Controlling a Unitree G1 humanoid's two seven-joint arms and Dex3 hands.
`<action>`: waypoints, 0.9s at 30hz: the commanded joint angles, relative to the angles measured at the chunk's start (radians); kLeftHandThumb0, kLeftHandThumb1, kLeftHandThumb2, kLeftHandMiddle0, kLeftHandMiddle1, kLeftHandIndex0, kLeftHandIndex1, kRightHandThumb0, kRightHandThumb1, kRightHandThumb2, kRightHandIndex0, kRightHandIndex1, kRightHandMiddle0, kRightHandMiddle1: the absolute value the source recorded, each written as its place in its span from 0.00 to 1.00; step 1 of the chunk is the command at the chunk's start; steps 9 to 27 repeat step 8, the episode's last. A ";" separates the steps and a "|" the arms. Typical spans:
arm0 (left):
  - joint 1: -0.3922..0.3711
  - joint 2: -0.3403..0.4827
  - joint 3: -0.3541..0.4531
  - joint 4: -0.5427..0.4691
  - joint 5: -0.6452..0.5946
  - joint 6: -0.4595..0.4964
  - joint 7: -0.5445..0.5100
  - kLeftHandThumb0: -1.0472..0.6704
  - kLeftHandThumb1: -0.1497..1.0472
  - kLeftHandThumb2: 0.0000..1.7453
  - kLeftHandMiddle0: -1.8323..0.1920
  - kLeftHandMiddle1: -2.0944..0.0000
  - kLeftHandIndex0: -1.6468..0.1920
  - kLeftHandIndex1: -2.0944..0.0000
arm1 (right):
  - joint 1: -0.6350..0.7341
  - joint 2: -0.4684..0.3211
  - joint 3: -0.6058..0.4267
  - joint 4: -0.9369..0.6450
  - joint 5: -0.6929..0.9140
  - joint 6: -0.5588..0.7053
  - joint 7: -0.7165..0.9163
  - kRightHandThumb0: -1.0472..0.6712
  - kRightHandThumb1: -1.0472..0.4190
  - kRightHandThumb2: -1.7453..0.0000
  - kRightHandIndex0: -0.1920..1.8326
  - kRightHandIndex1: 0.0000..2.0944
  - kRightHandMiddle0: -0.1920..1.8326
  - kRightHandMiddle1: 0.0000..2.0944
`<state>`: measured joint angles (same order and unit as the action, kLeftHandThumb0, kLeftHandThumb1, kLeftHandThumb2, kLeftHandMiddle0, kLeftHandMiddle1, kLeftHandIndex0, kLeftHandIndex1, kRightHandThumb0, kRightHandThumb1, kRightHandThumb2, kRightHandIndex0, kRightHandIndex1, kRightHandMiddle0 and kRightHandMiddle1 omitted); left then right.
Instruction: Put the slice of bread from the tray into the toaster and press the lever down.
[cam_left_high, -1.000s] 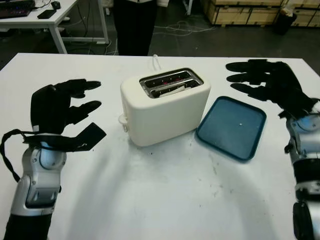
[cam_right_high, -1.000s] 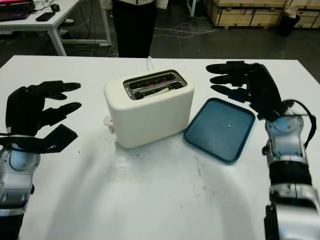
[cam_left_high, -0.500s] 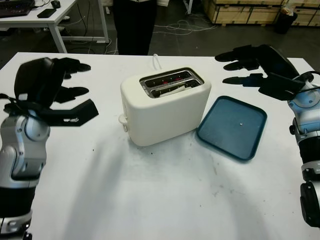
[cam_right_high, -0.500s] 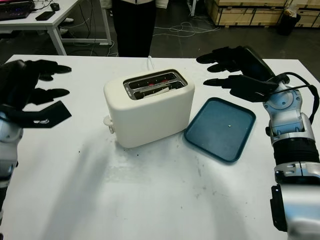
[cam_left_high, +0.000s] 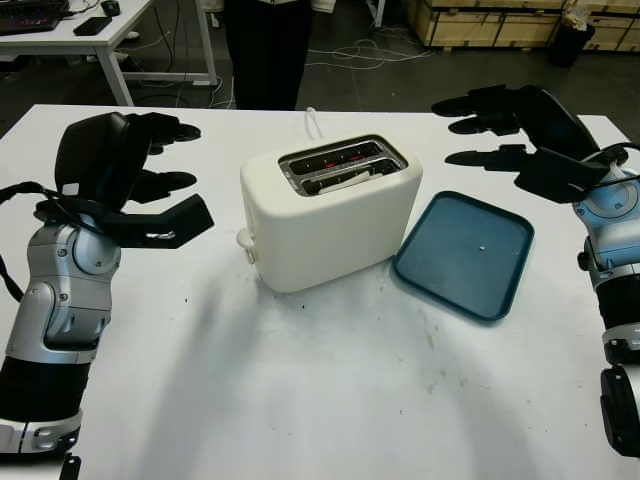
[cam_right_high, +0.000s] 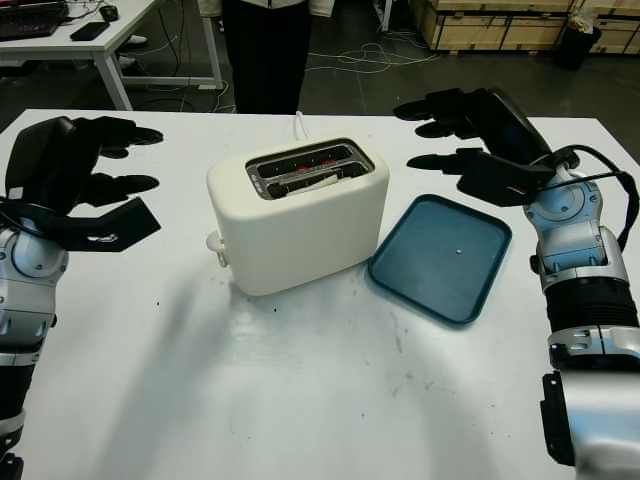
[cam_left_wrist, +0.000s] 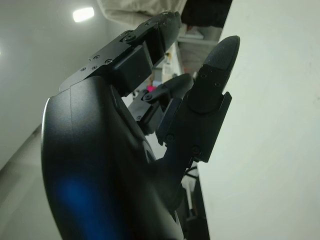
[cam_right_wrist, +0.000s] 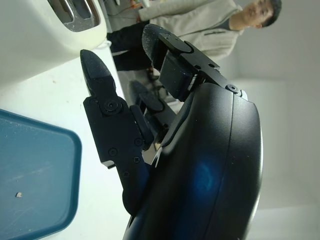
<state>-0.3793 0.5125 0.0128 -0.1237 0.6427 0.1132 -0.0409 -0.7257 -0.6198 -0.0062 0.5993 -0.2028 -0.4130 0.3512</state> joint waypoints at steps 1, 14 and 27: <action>-0.001 -0.010 -0.010 -0.006 -0.004 0.004 0.007 0.31 0.76 0.00 0.50 0.73 0.37 1.00 | 0.006 0.001 0.002 0.010 0.004 -0.025 -0.012 0.45 0.21 1.00 0.52 0.00 0.47 0.00; 0.018 -0.023 -0.008 -0.031 0.000 0.005 0.007 0.32 0.75 0.00 0.51 0.71 0.37 1.00 | 0.022 0.005 -0.002 0.001 0.019 -0.030 0.000 0.44 0.20 1.00 0.52 0.00 0.47 0.00; 0.018 -0.023 -0.008 -0.031 0.000 0.005 0.007 0.32 0.75 0.00 0.51 0.71 0.37 1.00 | 0.022 0.005 -0.002 0.001 0.019 -0.030 0.000 0.44 0.20 1.00 0.52 0.00 0.47 0.00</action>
